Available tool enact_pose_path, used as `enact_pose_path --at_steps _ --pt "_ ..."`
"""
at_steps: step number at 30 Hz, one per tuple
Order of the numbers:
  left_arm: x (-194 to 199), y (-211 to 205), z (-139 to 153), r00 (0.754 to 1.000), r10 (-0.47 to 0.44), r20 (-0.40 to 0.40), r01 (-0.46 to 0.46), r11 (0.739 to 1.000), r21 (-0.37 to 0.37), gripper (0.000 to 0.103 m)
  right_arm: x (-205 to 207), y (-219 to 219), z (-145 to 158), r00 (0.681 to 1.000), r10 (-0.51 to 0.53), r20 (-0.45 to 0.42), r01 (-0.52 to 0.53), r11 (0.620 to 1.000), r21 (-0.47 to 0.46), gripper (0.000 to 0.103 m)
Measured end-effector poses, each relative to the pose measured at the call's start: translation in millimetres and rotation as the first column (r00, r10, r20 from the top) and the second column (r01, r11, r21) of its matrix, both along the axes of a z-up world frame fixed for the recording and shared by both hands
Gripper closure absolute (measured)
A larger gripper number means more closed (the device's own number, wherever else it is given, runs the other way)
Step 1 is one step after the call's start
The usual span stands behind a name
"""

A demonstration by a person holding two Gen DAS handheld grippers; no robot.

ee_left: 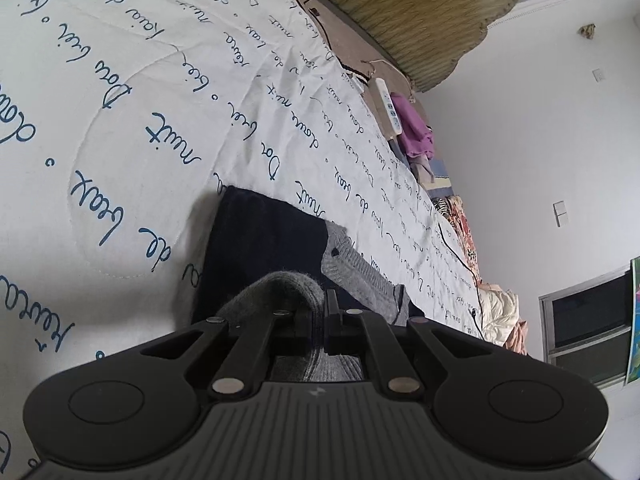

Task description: Fold small clothes

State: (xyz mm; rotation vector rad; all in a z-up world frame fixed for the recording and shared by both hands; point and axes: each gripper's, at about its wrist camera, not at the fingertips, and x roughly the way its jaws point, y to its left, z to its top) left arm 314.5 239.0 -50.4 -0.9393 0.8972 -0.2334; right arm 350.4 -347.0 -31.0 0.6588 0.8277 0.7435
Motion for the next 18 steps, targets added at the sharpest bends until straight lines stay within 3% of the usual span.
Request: enact_pose_path --at_steps 7,9,10,13,16,18 --pt "2.6 -5.2 -0.3 1.0 -0.004 -0.009 0.004 1.0 0.01 0.098 3.6 27.7 -28.9 0.978 0.045 -0.205 -0.048 0.999 -0.011 0.06" --pt "1.3 -5.9 0.6 1.0 -0.003 -0.009 0.003 1.0 0.025 0.098 6.0 34.1 -33.5 0.978 0.016 -0.208 -0.021 1.0 -0.022 0.075" --pt "-0.5 -6.1 2.5 1.0 0.017 -0.006 -0.017 0.999 0.045 0.098 8.0 35.3 -35.0 0.977 -0.01 -0.214 0.006 1.0 -0.021 0.092" --pt "-5.9 -5.4 16.5 0.999 0.03 0.04 -0.033 0.996 0.079 0.099 8.5 36.2 -23.7 0.986 -0.069 -0.149 0.069 0.998 -0.009 0.093" --pt "-3.6 -3.5 33.3 0.995 0.026 0.093 -0.033 0.997 0.075 0.099 16.9 31.1 -4.1 0.99 -0.101 -0.093 0.111 0.987 0.114 0.093" --pt "8.7 -1.1 35.3 0.994 0.043 0.097 -0.051 0.996 0.075 0.099 32.9 28.1 -2.4 0.984 -0.145 -0.103 0.162 0.971 0.177 0.093"
